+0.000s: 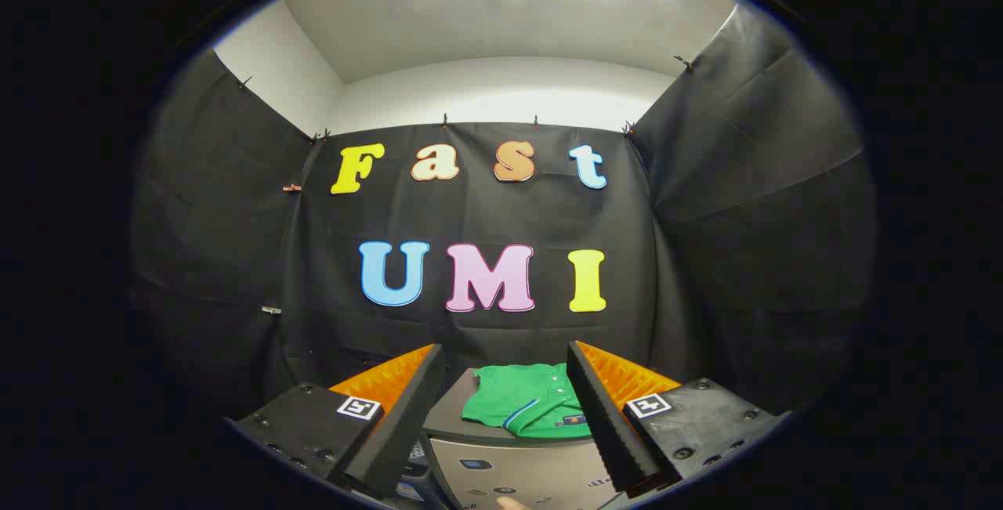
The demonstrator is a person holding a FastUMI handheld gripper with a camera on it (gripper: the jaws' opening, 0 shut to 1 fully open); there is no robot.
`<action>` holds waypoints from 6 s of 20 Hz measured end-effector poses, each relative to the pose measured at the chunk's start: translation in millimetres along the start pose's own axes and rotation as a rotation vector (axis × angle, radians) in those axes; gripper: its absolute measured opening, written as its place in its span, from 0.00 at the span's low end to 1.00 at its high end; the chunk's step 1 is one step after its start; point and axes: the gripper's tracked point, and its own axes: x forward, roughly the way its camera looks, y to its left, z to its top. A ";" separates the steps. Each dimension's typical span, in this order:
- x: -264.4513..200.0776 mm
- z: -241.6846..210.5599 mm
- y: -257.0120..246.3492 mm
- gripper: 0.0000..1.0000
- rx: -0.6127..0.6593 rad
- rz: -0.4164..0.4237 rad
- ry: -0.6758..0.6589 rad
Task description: Put the clothes into the washing machine and then close the washing machine lid.
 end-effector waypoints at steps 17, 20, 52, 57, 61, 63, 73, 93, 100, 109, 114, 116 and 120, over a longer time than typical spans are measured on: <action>-3.4 3.4 -2.3 0.98 -0.007 0.003 -0.005; -4.8 5.6 -4.5 0.98 -0.005 0.000 -0.006; 206.9 -73.8 -82.3 0.98 0.003 -0.117 0.401; 243.8 -118.3 -96.2 0.99 -0.018 -0.129 0.594; 253.9 -155.9 -102.0 0.99 0.023 -0.140 0.750; 256.8 -174.5 -103.1 0.98 0.022 -0.130 0.804; 256.5 -240.4 -112.0 0.99 -0.030 -0.139 1.028; 260.0 -249.6 -111.9 0.25 -0.116 -0.134 1.211; 251.5 -242.5 -107.7 0.08 -0.101 -0.157 1.110; 238.1 -95.0 -56.9 0.07 0.051 -0.037 0.724; 228.2 -2.3 7.9 0.07 0.018 0.073 0.532; 228.3 18.8 43.7 0.07 0.025 0.125 0.499; 234.5 40.6 118.1 0.07 0.072 0.253 0.454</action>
